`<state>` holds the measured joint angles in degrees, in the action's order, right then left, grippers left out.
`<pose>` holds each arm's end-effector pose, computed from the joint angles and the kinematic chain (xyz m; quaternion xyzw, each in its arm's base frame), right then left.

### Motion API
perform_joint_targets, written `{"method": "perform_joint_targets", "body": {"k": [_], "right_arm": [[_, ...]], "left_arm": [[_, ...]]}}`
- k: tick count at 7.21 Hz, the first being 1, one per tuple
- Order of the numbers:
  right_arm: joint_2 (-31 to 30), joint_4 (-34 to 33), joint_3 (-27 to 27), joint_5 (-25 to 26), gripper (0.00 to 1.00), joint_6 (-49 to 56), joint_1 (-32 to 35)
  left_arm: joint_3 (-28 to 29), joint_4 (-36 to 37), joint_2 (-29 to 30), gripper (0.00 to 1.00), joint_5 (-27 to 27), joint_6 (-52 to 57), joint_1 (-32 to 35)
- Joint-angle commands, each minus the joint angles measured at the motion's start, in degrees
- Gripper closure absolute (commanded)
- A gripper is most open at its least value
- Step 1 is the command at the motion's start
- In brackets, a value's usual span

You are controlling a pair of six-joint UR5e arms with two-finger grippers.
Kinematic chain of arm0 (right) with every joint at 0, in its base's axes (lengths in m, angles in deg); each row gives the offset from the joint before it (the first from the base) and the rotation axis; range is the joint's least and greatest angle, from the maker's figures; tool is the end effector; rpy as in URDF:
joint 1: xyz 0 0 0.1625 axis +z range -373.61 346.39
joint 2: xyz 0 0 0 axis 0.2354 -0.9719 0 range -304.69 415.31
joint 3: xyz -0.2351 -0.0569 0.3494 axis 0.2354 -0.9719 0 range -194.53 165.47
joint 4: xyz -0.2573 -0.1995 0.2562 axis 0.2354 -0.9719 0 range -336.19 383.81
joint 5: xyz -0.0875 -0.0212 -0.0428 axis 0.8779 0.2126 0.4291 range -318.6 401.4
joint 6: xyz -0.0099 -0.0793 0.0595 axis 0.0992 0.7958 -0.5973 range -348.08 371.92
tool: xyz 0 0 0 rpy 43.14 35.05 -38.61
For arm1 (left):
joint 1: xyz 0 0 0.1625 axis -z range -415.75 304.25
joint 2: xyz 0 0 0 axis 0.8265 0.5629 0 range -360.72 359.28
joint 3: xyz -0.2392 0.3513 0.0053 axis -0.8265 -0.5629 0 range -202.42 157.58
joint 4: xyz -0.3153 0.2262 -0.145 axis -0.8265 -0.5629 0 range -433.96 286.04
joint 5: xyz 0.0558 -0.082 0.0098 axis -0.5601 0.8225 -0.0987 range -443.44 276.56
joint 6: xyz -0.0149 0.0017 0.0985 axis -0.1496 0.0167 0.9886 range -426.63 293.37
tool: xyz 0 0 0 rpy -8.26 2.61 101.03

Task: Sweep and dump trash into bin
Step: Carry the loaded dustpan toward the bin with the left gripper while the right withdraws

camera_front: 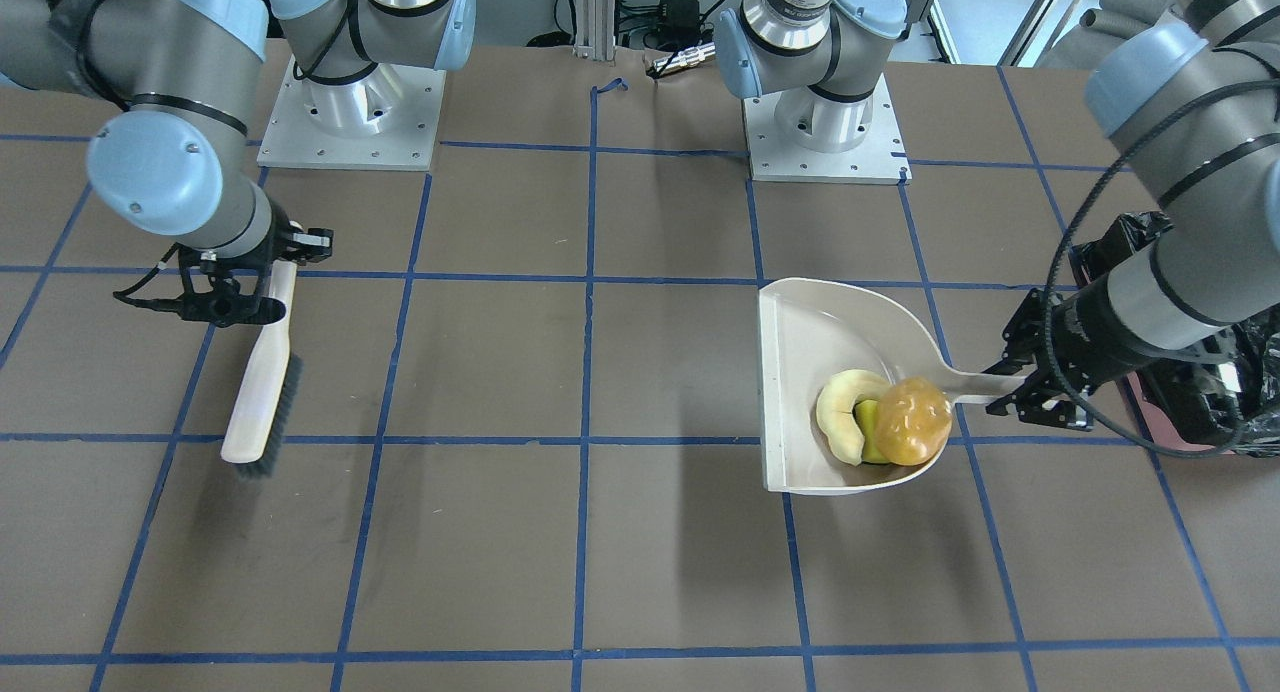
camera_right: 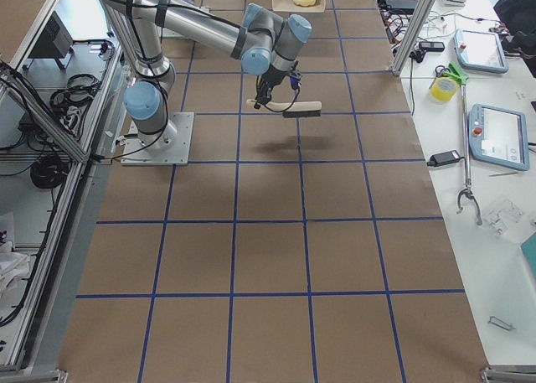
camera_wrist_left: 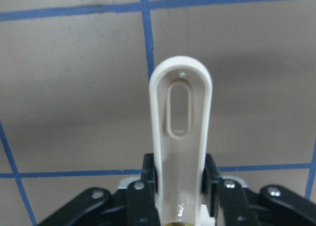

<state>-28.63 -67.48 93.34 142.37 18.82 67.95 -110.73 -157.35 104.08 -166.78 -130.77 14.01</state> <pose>0.0459 -0.4696 0.2973 0.0057 -0.9762 -0.2062 0.0668 0.0643 -0.5927 0.3748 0.6718 -0.7363 -0.0741 0.0327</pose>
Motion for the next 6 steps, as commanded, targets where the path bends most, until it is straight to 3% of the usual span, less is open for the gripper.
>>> {"method": "perform_joint_targets", "body": {"k": [1, 4, 6], "right_arm": [[4.19, -4.83, -2.73, 1.76, 0.96, 6.61, -3.42], [14.37, -5.57, -13.87, 3.88, 0.95, 10.49, -7.30], [17.39, -6.26, -14.70, 4.15, 0.95, 10.51, -7.91]], "left_arm": [[3.93, -5.71, 0.32, 1.00, -0.33, 8.99, -5.92], [4.02, -8.01, 0.06, 1.00, -3.21, 17.45, -12.96], [4.02, -8.79, -0.99, 1.00, -7.62, 21.49, -17.43]]}}
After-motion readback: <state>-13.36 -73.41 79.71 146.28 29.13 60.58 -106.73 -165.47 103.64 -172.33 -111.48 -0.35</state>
